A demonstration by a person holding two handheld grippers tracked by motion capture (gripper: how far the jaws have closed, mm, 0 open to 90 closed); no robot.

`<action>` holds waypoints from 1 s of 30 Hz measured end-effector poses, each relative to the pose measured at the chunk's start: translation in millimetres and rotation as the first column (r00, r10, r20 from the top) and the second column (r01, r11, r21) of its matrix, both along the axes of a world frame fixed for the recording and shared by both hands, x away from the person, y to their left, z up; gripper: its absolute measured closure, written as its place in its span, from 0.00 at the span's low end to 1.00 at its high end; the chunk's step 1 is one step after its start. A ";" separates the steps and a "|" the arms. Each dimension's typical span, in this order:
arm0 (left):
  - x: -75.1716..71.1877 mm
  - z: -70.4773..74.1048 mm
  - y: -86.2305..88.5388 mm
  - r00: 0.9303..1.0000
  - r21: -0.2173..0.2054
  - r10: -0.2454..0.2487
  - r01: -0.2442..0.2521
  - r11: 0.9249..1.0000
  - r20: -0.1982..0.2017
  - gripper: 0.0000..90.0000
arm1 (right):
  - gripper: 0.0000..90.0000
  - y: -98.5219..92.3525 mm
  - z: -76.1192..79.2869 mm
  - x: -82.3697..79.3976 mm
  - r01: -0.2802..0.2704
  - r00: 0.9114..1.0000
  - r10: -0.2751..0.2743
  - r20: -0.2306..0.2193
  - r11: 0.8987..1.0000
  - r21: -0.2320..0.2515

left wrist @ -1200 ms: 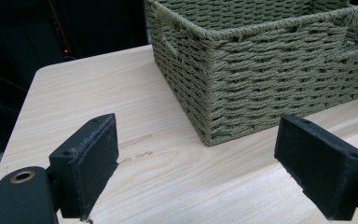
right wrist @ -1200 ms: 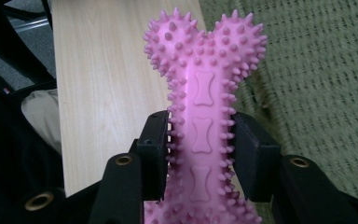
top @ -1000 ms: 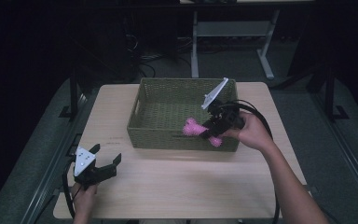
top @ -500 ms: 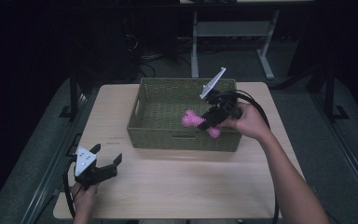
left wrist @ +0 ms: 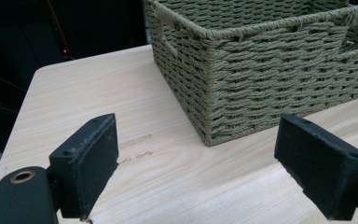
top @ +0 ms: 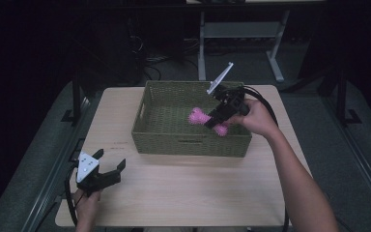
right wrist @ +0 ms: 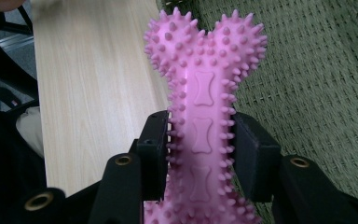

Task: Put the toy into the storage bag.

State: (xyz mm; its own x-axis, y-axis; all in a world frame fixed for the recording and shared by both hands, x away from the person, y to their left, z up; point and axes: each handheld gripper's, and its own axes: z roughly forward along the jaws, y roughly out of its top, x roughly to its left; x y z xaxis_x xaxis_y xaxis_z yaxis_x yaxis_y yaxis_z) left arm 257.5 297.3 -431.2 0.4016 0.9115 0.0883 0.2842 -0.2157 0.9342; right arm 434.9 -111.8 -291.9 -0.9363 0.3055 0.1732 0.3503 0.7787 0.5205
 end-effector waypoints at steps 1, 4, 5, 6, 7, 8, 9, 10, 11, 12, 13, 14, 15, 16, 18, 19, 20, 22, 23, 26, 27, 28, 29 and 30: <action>0.0 0.0 0.2 1.000 0.000 -0.001 0.001 1.000 0.000 0.14 | 0.64 0.7 -0.5 2.7 0.006 1.000 -0.006 -0.005 1.000 -0.012; -0.2 0.0 0.4 1.000 -0.002 0.001 -0.001 1.000 0.000 0.14 | 0.64 0.8 -0.7 5.3 0.009 1.000 -0.009 -0.011 1.000 -0.015; -0.2 -0.1 0.4 1.000 -0.003 0.000 0.000 1.000 -0.001 0.14 | 0.64 0.7 -0.5 8.4 0.010 1.000 -0.011 -0.008 1.000 -0.014; -0.2 -0.1 0.4 1.000 -0.003 0.000 0.000 1.000 -0.001 0.14 | 0.64 0.7 -0.5 8.4 0.010 1.000 -0.011 -0.008 1.000 -0.014; -0.2 -0.1 0.3 1.000 -0.002 0.001 -0.001 1.000 -0.001 0.14 | 0.64 0.6 -0.6 9.4 0.012 1.000 -0.012 -0.009 1.000 -0.011; 0.0 -0.2 0.3 1.000 -0.002 0.001 -0.001 1.000 -0.002 0.14 | 0.64 0.1 -1.2 12.8 0.020 1.000 -0.021 -0.015 1.000 -0.003; 0.0 -0.2 0.1 1.000 -0.002 0.001 -0.001 1.000 -0.002 0.14 | 0.64 -0.1 -2.0 14.0 0.024 1.000 -0.024 -0.016 1.000 -0.001; -0.2 -0.1 -0.4 1.000 0.000 0.000 0.000 1.000 0.000 0.14 | 0.64 -0.4 -3.0 15.8 0.029 0.999 -0.029 -0.020 1.000 0.000; -0.2 -0.1 -0.4 1.000 0.000 0.000 0.000 1.000 0.000 0.14 | 0.64 -1.0 -4.5 18.2 0.036 0.999 -0.036 -0.024 0.999 -0.001; -0.3 -0.1 -0.5 1.000 0.000 -0.001 0.001 1.000 0.000 0.14 | 0.64 -1.0 -4.5 18.2 0.036 0.999 -0.036 -0.024 0.999 -0.001; -0.5 -0.1 -0.3 1.000 0.001 0.000 0.000 1.000 0.000 0.14 | 0.64 -2.1 -7.4 22.2 0.044 0.999 -0.044 -0.028 0.999 0.000; -0.5 -0.1 -0.3 1.000 0.001 0.000 0.000 1.000 0.000 0.14 | 0.64 -2.1 -7.4 22.2 0.044 0.999 -0.044 -0.028 0.999 0.000; -0.6 0.0 0.1 1.000 0.003 0.000 0.000 1.000 0.000 0.14 | 0.64 -2.5 -8.3 23.6 0.050 0.998 -0.050 -0.033 0.999 0.000; -0.5 0.0 0.3 1.000 0.002 0.000 0.000 1.000 0.000 0.14 | 0.64 -3.3 -10.0 26.2 0.057 0.998 -0.057 -0.036 0.998 -0.002; -0.6 0.0 0.6 1.000 0.000 0.000 0.000 1.000 0.000 0.14 | 0.64 -4.4 -12.8 29.9 0.065 0.997 -0.065 -0.044 0.998 -0.003; -0.6 0.0 0.7 1.000 -0.002 0.000 0.000 1.000 0.001 0.14 | 0.64 -5.8 -15.1 33.3 0.076 0.996 -0.076 -0.052 0.997 -0.005; -0.6 0.0 0.8 1.000 -0.002 -0.001 0.001 1.000 0.001 0.14 | 0.64 -5.8 -15.1 33.3 0.076 0.996 -0.076 -0.052 0.997 -0.005; -0.6 0.0 1.0 1.000 -0.002 0.000 0.000 1.000 0.001 0.14 | 0.64 -7.8 -17.2 36.7 0.093 0.994 -0.093 -0.059 0.996 -0.003; -0.8 0.2 1.2 1.000 -0.003 -0.001 0.001 1.000 0.001 0.14 | 0.64 -9.8 -18.7 40.0 0.106 0.992 -0.106 -0.064 0.994 0.001; -0.8 0.2 1.2 1.000 -0.002 0.001 -0.001 1.000 0.002 0.14 | 0.64 -11.3 -20.6 43.1 0.114 0.991 -0.114 -0.063 0.993 0.003; -0.8 0.2 1.2 1.000 -0.001 0.000 0.000 1.000 0.002 0.14 | 0.64 -11.5 -21.3 43.8 0.119 0.991 -0.118 -0.069 0.993 0.001; -0.8 0.2 1.3 1.000 -0.001 0.001 -0.001 1.000 0.001 0.14 | 0.64 -11.8 -23.1 45.3 0.122 0.990 -0.122 -0.071 0.993 -0.001; -0.9 0.3 1.5 1.000 -0.001 0.001 -0.001 1.000 0.001 0.14 | 0.64 -11.6 -24.6 46.3 0.125 0.990 -0.125 -0.071 0.992 -0.008; -1.0 0.4 1.8 1.000 -0.001 0.003 -0.003 1.000 0.002 0.14 | 0.64 -10.6 -28.2 48.2 0.128 0.989 -0.129 -0.078 0.992 -0.022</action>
